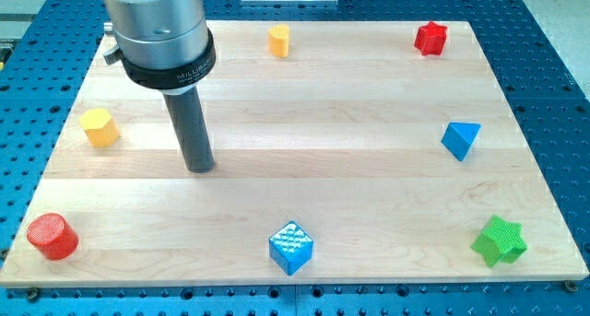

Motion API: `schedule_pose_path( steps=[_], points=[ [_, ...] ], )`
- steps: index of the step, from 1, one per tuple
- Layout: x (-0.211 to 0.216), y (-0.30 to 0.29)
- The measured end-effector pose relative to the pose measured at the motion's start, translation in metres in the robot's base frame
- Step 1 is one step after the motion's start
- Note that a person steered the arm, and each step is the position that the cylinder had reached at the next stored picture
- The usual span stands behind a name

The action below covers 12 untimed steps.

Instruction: Place the heart at the center of the board

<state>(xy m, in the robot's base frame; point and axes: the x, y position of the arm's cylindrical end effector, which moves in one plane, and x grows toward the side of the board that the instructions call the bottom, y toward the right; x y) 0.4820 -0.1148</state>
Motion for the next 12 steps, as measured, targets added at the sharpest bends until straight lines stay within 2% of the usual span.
schedule_pose_path(
  steps=[2, 4, 6, 8, 9, 11, 12],
  points=[
    [0.0, -0.001],
    [0.036, -0.06],
    [0.037, -0.046],
    [-0.005, 0.062],
    [-0.029, 0.095],
    [-0.147, 0.141],
    [-0.222, 0.15]
  ],
)
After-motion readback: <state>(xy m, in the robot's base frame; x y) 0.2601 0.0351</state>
